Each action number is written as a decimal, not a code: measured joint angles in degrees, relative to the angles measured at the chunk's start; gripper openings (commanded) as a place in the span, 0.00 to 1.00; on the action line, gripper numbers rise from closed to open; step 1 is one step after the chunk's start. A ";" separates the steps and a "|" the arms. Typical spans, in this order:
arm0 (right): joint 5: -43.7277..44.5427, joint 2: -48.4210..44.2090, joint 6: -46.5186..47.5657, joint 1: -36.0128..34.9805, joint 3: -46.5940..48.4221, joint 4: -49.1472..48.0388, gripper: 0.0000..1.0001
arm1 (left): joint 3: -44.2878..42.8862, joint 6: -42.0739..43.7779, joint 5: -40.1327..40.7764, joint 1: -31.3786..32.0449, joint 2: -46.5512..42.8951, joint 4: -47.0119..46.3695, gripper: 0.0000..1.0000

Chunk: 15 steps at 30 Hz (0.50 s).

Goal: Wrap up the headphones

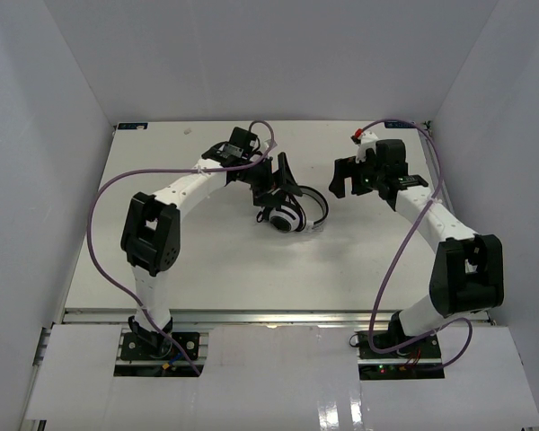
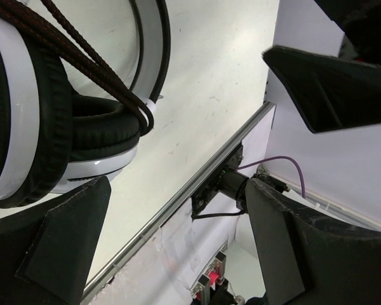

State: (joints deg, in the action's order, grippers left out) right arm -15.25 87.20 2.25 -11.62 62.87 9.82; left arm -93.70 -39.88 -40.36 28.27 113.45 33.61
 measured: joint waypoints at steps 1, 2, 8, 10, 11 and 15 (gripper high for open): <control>-0.31 -0.53 0.25 0.00 0.00 0.00 0.96 | -0.03 0.02 0.50 0.00 -0.10 0.50 0.98; -0.58 -0.87 0.57 0.00 -0.06 0.00 0.97 | -0.03 0.04 0.98 0.00 -0.27 1.18 0.98; -2.48 -1.74 2.59 0.32 -1.58 0.62 0.98 | 1.03 0.22 2.49 0.00 -2.83 3.53 0.98; -3.64 -2.37 3.54 0.61 -2.68 0.80 0.91 | 1.70 0.44 2.48 0.00 -5.02 4.17 0.98; -4.27 -2.86 4.03 0.77 -3.28 0.90 0.91 | 1.87 0.72 2.56 0.00 -6.29 4.50 0.98; -5.99 -6.96 5.67 1.46 -6.05 1.16 0.90 | 2.40 4.21 4.50 0.00 -13.33 5.15 0.98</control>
State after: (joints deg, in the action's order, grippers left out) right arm -21.25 80.25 7.92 -10.16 56.82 10.99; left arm -91.31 -35.66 -35.86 28.27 100.12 38.76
